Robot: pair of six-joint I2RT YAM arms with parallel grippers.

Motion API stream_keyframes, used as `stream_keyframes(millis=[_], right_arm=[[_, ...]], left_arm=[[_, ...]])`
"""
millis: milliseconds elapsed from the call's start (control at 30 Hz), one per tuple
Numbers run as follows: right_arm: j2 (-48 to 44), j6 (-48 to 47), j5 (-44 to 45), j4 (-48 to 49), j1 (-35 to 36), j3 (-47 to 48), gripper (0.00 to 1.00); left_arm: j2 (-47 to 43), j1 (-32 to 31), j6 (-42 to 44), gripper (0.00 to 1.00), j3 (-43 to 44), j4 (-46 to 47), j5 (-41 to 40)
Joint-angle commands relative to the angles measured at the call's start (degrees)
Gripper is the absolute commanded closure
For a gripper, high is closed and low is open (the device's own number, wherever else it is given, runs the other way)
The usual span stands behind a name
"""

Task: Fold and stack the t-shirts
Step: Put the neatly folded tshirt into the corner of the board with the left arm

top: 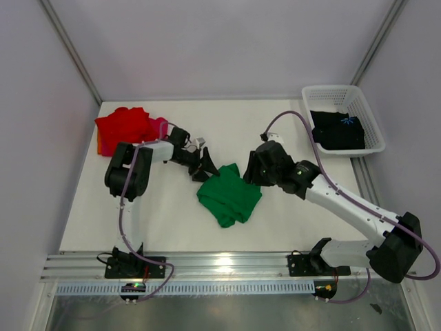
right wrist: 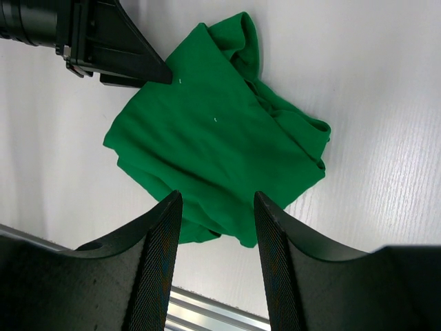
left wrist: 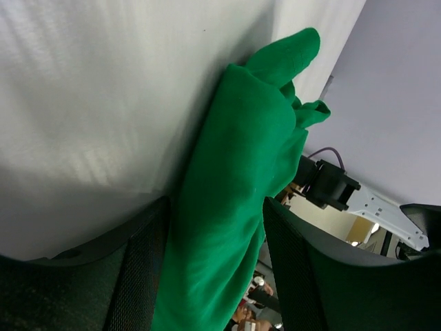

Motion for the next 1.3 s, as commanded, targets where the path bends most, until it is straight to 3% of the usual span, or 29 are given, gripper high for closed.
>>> stream_keyframes(millis=[0,100,267,467,533,600,767,933,1267], right_arm=[[0.6,-1.0,0.3,3.0,0.1,0.0,0.49],[1.1,-0.9,0.2,3.5,0.0,-0.1,0.49],[1.6,-1.4,-0.4,4.1,0.0,-0.7,0.49],[2.3,-2.3,-0.5,3.6,-0.2,-0.1,0.49],[2.4,-2.7,-0.4,3.6,-0.2,0.0,0.49],[2.5,-2.9,-0.4,3.5,-0.3,0.0,0.49],[2.1,-2.8,-0.4,3.5,-0.6,-0.9,0.49],[1.2,-2.8,-0.1,3.4,-1.1,-2.4,0.49],[-0.7,-3.2,-0.4,4.2,-2.1,-5.8,0.49]], left_arm=[[1.9,-1.8,-0.1,0.41,1.3,0.6,-1.2],[2.5,-3.0,-0.8,0.43,1.5,0.7,-1.5],[4.0,-4.5,-3.7,0.58,2.1,3.4,-0.6],[5.8,-8.4,-7.7,0.57,2.5,6.7,-1.2],[6.3,-8.8,-8.1,0.72,2.4,7.0,-1.7],[6.6,-8.8,-8.4,1.00,2.0,7.2,-1.7],[5.8,-8.7,-6.7,1.00,2.9,5.1,-4.1],[4.9,-6.7,-1.6,1.00,9.8,-7.9,-10.3],[1.1,4.2,4.3,1.00,23.3,-26.0,-28.4]])
